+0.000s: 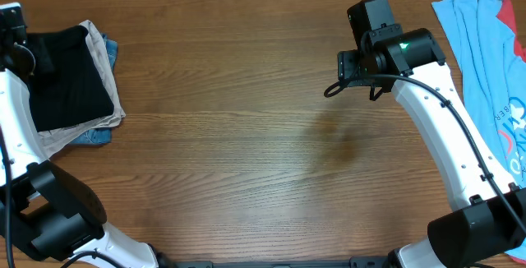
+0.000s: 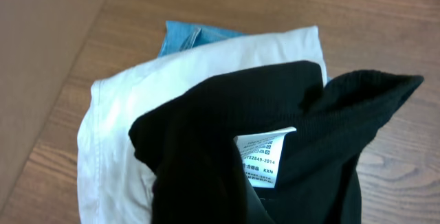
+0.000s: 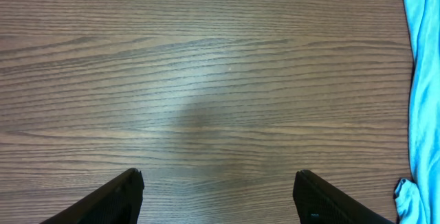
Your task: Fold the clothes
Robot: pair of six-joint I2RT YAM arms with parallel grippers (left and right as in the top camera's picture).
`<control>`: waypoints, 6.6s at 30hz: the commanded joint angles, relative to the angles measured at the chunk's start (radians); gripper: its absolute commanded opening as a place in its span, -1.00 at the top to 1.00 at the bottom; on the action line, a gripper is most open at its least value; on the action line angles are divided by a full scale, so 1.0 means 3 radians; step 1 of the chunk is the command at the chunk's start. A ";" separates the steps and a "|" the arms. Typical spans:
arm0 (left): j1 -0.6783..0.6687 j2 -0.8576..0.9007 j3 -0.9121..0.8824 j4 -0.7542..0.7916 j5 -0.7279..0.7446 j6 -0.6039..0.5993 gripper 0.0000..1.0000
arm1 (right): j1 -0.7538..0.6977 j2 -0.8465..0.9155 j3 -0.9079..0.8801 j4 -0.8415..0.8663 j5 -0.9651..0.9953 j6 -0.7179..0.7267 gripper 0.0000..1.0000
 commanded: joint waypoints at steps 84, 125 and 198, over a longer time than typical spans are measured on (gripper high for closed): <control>-0.1881 -0.1319 -0.0150 -0.2186 0.0333 -0.0613 -0.99 | -0.0724 -0.0638 -0.0420 0.0027 -0.1465 -0.0064 -0.96; -0.1878 -0.3180 -0.2745 -0.1185 -0.0476 -0.1188 -1.00 | -0.0725 -0.2499 -0.2356 0.0783 -0.1199 -0.0055 -1.00; -0.1877 -0.2613 -0.2745 -0.1180 -0.0476 -0.1188 -1.00 | -0.0721 -0.5661 -0.5552 0.3740 -0.0949 -0.0615 -1.00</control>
